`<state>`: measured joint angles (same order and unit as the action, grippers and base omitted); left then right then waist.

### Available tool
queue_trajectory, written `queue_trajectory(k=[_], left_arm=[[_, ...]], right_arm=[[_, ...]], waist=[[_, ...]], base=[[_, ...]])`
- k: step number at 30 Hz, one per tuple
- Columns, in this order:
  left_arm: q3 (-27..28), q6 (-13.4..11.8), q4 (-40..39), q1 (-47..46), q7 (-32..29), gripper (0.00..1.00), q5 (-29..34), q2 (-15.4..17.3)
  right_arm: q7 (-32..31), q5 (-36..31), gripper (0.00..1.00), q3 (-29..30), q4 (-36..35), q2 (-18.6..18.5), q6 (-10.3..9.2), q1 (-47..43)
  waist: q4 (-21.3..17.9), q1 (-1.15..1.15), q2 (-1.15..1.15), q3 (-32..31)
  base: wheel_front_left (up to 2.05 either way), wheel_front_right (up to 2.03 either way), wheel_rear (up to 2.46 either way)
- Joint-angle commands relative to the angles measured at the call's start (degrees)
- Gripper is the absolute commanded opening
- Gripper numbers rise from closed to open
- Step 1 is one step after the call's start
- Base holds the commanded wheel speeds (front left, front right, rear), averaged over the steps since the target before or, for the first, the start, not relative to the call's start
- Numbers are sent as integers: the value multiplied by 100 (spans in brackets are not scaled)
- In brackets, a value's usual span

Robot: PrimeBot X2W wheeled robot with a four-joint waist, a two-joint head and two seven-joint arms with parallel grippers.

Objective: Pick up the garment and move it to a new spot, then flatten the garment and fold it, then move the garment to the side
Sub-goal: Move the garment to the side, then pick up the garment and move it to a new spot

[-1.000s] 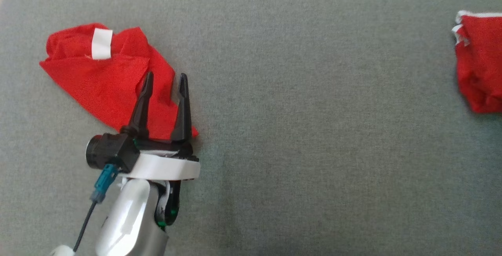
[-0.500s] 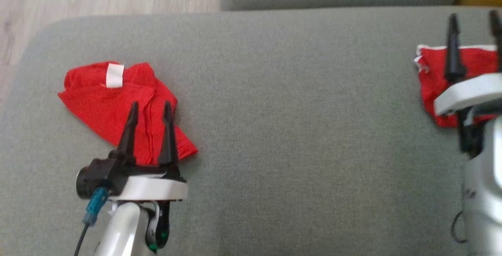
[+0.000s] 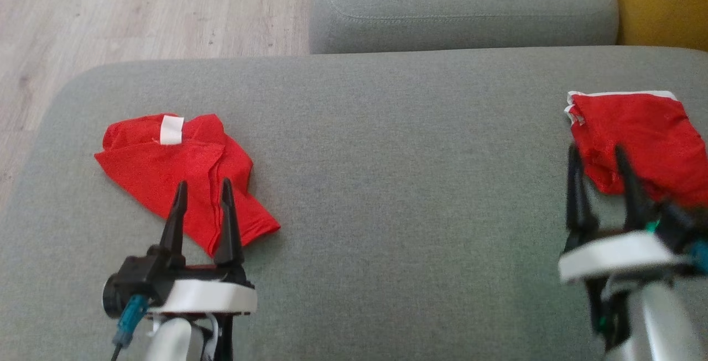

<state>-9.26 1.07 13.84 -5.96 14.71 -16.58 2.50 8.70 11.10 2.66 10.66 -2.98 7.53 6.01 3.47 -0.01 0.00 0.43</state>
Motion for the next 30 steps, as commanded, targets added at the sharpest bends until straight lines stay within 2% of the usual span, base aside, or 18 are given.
queue_trajectory(k=[1, 8, 21, 30], left_arm=[[184, 15, -146, -121, 29, 100, -5, 38], [193, -3, -74, 65, 29, 100, -86, 38], [187, -36, -63, 123, 29, 100, -139, 38], [214, -69, -83, 93, 29, 100, -81, 38]], right_arm=[[87, 10, 100, -178, -163, 7, -4, 141], [527, 153, 100, -311, 152, 9, -4, -416], [628, 222, 100, -317, 250, 10, -4, -363], [629, 373, 100, -628, 182, 10, -4, -422]], waist=[[6, 1, 0, -11], [-25, 1, 0, -76], [-13, 1, 0, -104], [372, 1, 0, -134]], base=[[0, 0, 0], [0, 0, 0], [0, 0, 0], [0, 0, 0]])
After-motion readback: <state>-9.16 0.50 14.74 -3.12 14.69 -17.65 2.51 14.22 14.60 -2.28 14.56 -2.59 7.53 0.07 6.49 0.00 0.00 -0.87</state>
